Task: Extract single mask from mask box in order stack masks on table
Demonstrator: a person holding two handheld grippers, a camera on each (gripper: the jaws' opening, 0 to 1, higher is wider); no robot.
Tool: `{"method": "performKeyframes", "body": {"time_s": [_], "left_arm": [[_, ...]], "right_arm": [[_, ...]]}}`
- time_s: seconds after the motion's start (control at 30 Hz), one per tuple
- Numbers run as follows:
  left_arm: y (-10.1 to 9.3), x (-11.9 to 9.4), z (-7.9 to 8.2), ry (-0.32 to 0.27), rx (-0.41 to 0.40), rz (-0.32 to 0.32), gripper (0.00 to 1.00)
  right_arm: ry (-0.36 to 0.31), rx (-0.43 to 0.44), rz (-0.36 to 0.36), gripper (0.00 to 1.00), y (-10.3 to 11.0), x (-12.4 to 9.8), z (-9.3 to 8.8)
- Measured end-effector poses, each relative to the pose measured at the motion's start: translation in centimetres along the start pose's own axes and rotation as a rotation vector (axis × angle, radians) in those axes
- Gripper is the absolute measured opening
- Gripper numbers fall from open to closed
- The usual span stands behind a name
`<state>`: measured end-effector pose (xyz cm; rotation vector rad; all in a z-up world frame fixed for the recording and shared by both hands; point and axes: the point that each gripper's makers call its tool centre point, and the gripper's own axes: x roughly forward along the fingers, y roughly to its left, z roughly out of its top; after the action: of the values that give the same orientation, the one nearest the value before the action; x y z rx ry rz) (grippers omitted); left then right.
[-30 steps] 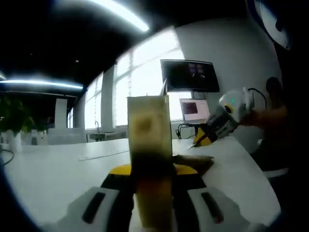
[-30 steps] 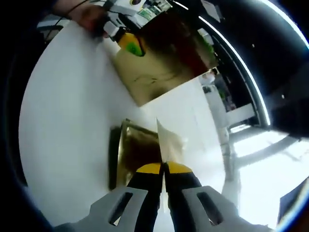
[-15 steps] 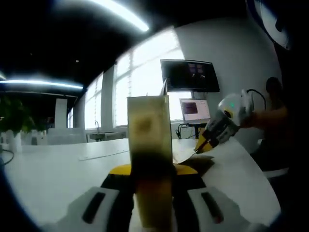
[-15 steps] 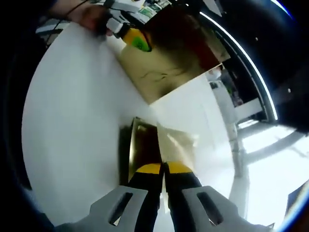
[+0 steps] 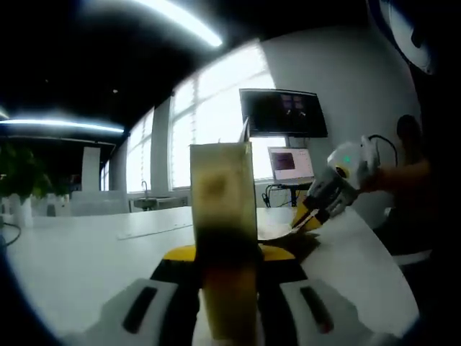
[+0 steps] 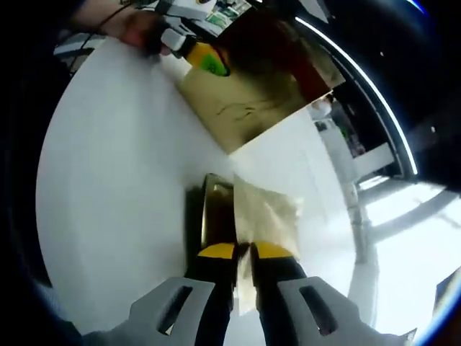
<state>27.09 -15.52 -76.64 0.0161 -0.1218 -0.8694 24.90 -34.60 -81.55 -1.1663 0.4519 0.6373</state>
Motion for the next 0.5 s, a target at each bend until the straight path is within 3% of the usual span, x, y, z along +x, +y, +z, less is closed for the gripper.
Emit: {"method": "performKeyframes", "body": {"time_s": [0.3,0.5], "left_arm": [[0.0,0.0,0.0,0.000,0.000,0.000,0.32],[0.0,-0.1,-0.1,0.000,0.001,0.001,0.32]], "right_arm": [[-0.050,0.059,0.015,0.10,0.3,-0.7,0.5],[-0.125,0.139,0.024,0.12,0.3,-1.4,1.4]]}}
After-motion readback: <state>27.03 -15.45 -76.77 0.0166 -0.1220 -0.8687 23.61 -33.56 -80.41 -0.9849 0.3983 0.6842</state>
